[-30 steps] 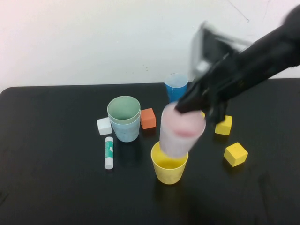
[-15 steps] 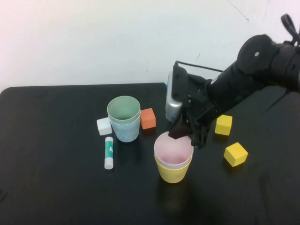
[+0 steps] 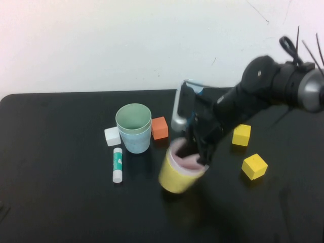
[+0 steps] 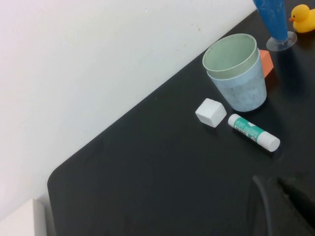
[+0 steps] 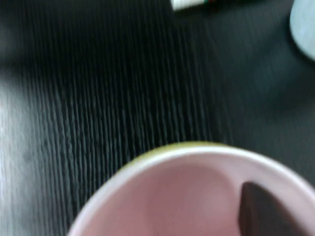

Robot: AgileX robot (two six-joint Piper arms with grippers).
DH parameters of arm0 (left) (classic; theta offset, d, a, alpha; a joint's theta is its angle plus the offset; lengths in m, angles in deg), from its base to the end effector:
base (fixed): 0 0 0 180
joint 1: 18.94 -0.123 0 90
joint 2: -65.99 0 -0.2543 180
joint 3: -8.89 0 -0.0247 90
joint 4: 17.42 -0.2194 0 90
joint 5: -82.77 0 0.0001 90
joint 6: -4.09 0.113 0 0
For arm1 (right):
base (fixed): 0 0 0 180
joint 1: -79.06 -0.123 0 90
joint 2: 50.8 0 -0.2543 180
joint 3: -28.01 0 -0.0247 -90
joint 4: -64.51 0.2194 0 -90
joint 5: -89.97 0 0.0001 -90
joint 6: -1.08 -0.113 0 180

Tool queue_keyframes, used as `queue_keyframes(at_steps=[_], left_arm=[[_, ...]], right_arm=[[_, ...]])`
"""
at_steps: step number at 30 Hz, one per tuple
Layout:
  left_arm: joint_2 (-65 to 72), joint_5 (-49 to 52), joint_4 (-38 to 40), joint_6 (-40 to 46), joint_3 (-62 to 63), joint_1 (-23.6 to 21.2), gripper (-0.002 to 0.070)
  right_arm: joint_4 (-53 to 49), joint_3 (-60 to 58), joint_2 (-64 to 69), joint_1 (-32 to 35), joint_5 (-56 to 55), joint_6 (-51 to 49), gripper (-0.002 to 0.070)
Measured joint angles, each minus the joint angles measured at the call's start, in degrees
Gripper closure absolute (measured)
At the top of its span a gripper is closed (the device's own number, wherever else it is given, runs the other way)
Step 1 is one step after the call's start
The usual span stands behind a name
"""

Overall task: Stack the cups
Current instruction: Pick up the yellow cup, then place the pink cup on the green cup

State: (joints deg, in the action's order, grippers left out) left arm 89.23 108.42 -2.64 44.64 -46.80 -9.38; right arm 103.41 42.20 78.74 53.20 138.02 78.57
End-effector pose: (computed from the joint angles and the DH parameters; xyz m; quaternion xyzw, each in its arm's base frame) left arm 0.0827 -0.0266 0.2628 0.2800 0.7351 0.0513 0.6153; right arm 0.3467 0.2268 0.1560 -0.6176 0.7234 0.1903 0.2432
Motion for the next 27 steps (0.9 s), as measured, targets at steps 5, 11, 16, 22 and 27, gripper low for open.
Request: queue_keyframes(at_steps=[5,11,16,22,27], left_arm=[[0.0,0.0,0.0,-0.1,0.0,0.0,0.0673],[0.0,-0.3,0.0,-0.2,-0.5,0.0,0.0673],[0.0,-0.8,0.0,-0.2,-0.6,0.0,0.0673],[0.0,-0.9,-0.6,-0.3,-0.6,0.0,0.0673],[0.0,-0.9,-0.7,-0.3,-0.6,0.0,0.0673]], right_arm=[[3.9,10.5,0.0,-0.6,3.2,0.0,0.0614],[5.1,24.6,0.2,-3.1,-1.0,0.0,0.0615],[4.6,29.4,2.8,-3.7,-4.9,-1.2,0.0616],[-0.1,29.4,7.9,-3.7,-5.2,-3.3,0.0623],[-1.8,29.4,8.8,-3.7,-4.8,-4.2,0.0629]])
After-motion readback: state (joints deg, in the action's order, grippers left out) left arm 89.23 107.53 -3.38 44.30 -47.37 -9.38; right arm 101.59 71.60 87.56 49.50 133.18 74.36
